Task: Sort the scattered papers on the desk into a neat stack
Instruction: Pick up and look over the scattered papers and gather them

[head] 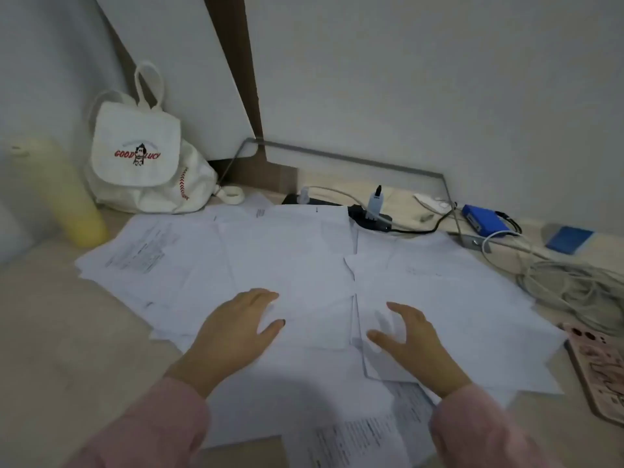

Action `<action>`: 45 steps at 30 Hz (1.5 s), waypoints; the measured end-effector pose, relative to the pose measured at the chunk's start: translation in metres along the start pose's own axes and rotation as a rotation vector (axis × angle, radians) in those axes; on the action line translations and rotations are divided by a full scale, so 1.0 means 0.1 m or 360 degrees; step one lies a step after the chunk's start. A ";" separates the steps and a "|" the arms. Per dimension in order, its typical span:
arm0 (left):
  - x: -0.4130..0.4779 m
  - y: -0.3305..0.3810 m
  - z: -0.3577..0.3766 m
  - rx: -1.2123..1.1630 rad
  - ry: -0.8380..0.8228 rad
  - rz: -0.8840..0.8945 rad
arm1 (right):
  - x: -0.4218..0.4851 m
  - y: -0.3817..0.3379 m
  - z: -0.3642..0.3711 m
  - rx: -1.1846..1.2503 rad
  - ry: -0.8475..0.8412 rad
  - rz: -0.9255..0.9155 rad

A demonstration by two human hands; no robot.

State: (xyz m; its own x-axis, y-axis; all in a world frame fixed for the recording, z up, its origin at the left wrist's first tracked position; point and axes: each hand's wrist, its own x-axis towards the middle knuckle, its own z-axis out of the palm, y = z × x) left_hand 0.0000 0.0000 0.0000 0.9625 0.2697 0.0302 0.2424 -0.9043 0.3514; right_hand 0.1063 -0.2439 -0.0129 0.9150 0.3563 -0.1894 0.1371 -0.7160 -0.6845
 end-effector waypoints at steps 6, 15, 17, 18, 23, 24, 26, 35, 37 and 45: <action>-0.26 -0.06 0.38 0.0029 -0.0210 -0.0165 | -0.36 0.31 0.26 -0.0671 -0.0025 -0.0035; 0.05 -0.20 0.47 0.0203 -0.0085 -0.0168 | -0.33 0.42 0.22 -0.0771 0.0523 -0.0257; 0.11 -0.27 0.51 0.0279 -0.0041 -0.0177 | -0.27 0.37 0.14 -0.0580 0.0499 -0.0090; 0.14 -0.30 0.53 0.0299 0.0012 -0.0129 | -0.24 0.35 0.11 -0.0466 0.0509 -0.0070; 0.25 -0.39 0.57 0.0623 0.0168 0.0204 | -0.10 0.21 0.00 0.0427 0.0398 0.0071; 0.27 -0.40 0.54 0.0630 0.0211 0.0241 | -0.09 0.17 -0.02 0.0531 0.0372 0.0080; 0.29 -0.46 0.53 0.0569 0.0228 0.0258 | -0.10 0.06 -0.11 0.0708 0.0346 0.0083; 0.18 -0.41 0.41 -0.0101 0.0287 -0.0155 | -0.11 -0.02 -0.45 0.1539 0.0424 0.0217; 0.13 -0.32 0.31 -0.0540 0.0299 -0.0229 | -0.11 -0.01 -0.47 0.1639 0.0430 0.0242; -0.14 0.26 -0.70 -0.2248 0.0376 -0.0102 | -0.16 -0.09 -0.49 0.1600 0.0518 0.0245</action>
State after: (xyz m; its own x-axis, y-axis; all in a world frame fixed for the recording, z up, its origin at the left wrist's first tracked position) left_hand -0.0162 -0.0042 0.0739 0.8783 0.4711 0.0815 -0.1730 0.1541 0.9728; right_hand 0.1094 -0.2723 0.0311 0.9735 0.0205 -0.2279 -0.2286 0.1373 -0.9638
